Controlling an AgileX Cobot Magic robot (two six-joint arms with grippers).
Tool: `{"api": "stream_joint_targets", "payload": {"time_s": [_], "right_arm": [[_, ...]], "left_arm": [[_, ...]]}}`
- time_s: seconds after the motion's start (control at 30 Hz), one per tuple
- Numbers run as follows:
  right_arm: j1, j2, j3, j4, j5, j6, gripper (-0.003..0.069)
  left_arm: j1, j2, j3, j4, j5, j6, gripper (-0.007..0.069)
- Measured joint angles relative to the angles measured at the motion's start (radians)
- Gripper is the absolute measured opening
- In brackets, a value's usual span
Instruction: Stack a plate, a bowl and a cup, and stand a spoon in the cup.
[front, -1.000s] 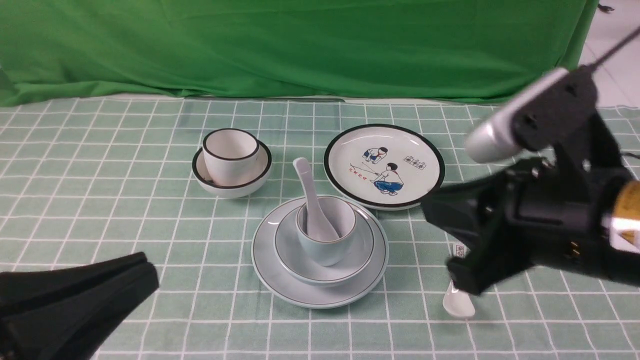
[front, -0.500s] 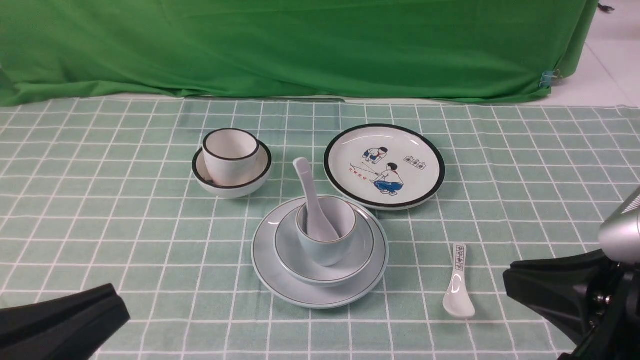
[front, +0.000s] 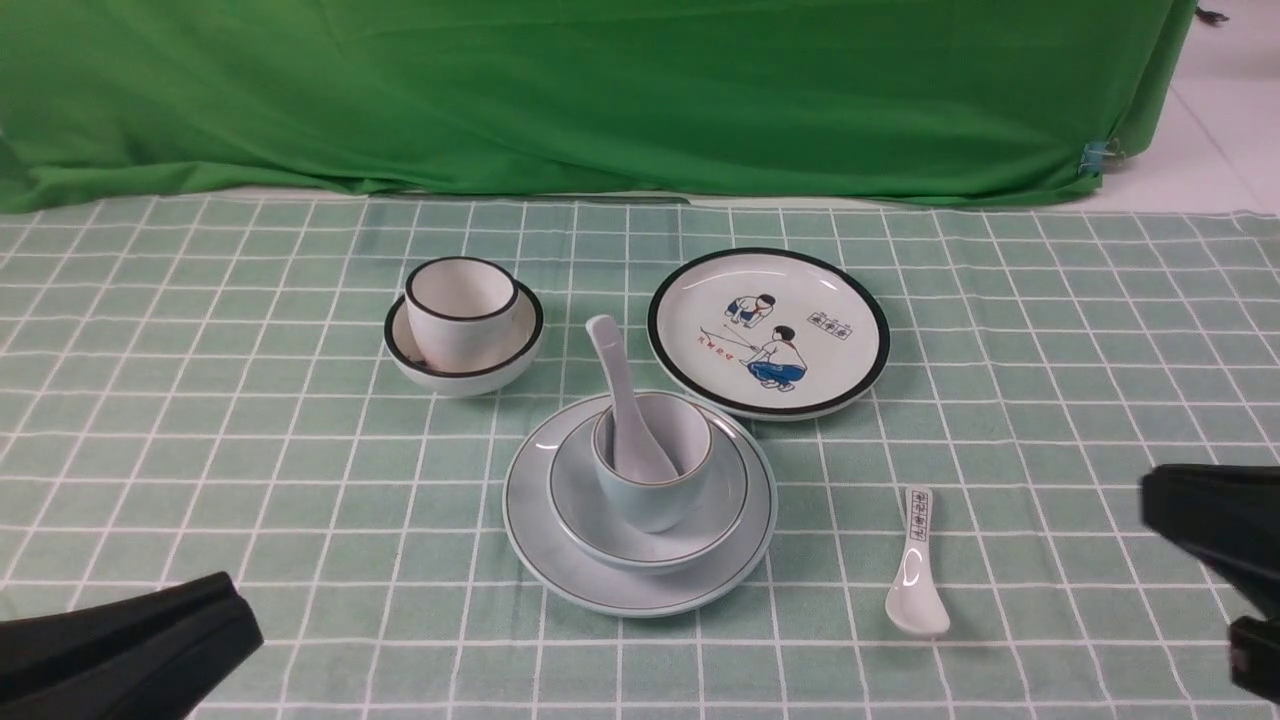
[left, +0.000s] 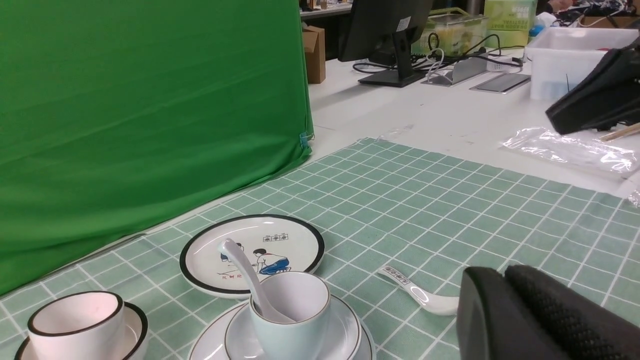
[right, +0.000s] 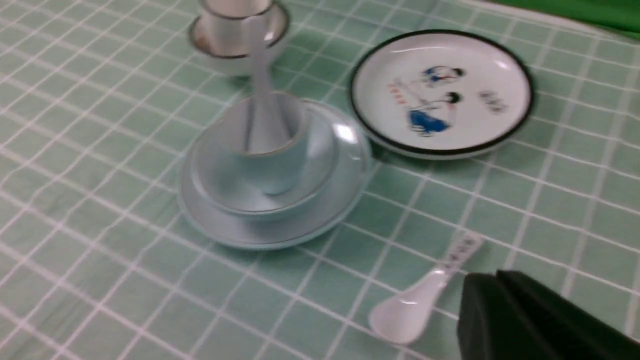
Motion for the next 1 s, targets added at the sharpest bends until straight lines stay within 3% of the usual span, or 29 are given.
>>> {"api": "stream_joint_targets", "payload": {"time_s": [0.17,0.4,1.0], "right_arm": [[-0.200,-0.237,0.210,-0.002,-0.013,-0.049,0.0017],[-0.358,-0.558,0.512,-0.003,-0.133,-0.089,0.0017],[-0.400,-0.647,0.598,-0.003,-0.129,-0.088,0.0017]], "left_arm": [[0.000,0.000,0.000,0.000,0.000,0.000,0.0017],[0.000,0.000,0.000,0.000,0.000,0.000,0.0017],[0.000,0.000,0.000,0.000,0.000,0.000,0.0017]]}}
